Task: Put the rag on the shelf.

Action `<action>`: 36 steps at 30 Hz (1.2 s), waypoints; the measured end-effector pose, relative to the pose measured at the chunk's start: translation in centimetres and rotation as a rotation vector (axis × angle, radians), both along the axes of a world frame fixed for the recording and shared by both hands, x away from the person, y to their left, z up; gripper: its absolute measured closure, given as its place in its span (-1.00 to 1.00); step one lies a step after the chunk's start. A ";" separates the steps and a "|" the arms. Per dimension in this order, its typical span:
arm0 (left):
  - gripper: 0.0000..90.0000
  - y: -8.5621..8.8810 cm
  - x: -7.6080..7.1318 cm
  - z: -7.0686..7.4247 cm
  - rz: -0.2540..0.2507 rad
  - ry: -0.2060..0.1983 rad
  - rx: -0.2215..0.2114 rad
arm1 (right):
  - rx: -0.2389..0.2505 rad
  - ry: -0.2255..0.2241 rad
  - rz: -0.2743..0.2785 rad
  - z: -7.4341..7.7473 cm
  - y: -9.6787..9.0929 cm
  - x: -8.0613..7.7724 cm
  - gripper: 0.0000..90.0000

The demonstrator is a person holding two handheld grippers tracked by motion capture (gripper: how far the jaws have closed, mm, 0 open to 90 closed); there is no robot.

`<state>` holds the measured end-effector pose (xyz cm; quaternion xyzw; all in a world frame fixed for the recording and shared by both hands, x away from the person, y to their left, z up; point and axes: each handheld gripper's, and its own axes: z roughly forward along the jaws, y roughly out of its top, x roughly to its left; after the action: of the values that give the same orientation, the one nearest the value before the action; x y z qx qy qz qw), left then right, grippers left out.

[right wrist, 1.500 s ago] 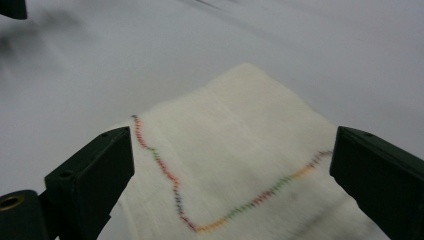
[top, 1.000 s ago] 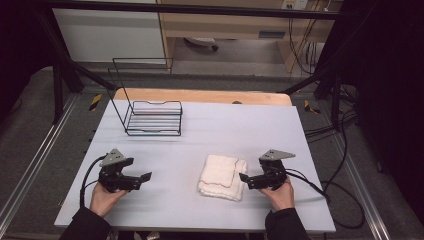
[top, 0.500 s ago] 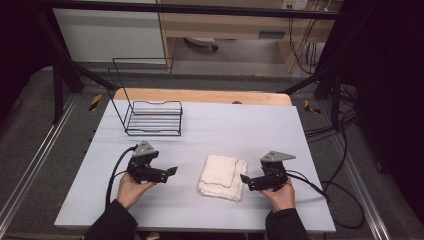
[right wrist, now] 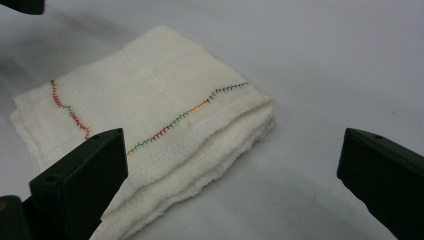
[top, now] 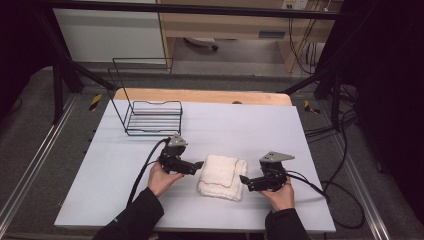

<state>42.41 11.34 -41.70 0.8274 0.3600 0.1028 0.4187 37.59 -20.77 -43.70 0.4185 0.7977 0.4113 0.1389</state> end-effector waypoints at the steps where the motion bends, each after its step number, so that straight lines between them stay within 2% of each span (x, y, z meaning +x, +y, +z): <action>1: -0.80 -0.4 0.2 -0.1 0.001 0.007 -0.005 | -0.002 -0.007 0.001 0.0 0.0 0.0 -0.99; 6: -0.64 -2.0 1.1 -0.7 0.015 0.029 0.024 | -0.008 -0.019 -0.004 0.0 0.0 -0.1 -0.99; 9: -0.43 -2.8 1.7 -1.2 0.030 0.049 0.045 | -0.007 -0.017 0.000 -0.1 0.1 0.0 -0.98; 11: -0.39 -3.2 2.0 -1.5 0.056 0.058 0.044 | -0.009 -0.019 0.002 -0.1 0.0 0.0 -0.98; 15: -0.09 -3.6 2.7 -2.2 0.067 0.096 0.026 | -0.008 -0.019 -0.005 -0.1 0.0 0.1 -0.97; 18: 0.13 -3.9 2.9 -2.5 0.055 0.116 0.031 | -0.006 -0.015 -0.008 -0.2 0.1 0.1 -0.97; 19: 0.13 -4.0 3.0 -2.6 0.052 0.120 0.027 | -0.006 -0.015 -0.008 -0.2 0.1 0.1 -0.97; 24: 0.39 -4.5 3.0 -2.9 0.037 0.140 0.012 | -0.004 -0.007 -0.005 -0.2 0.1 0.2 -0.94; 36: 0.80 -5.0 2.7 -2.9 0.034 0.141 0.016 | 0.041 0.003 -0.044 -0.3 0.3 1.1 -0.75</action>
<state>45.16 6.37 -44.56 0.8296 0.4018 0.0543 0.3840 38.73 -20.49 -43.99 0.4394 0.7799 0.4238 0.1380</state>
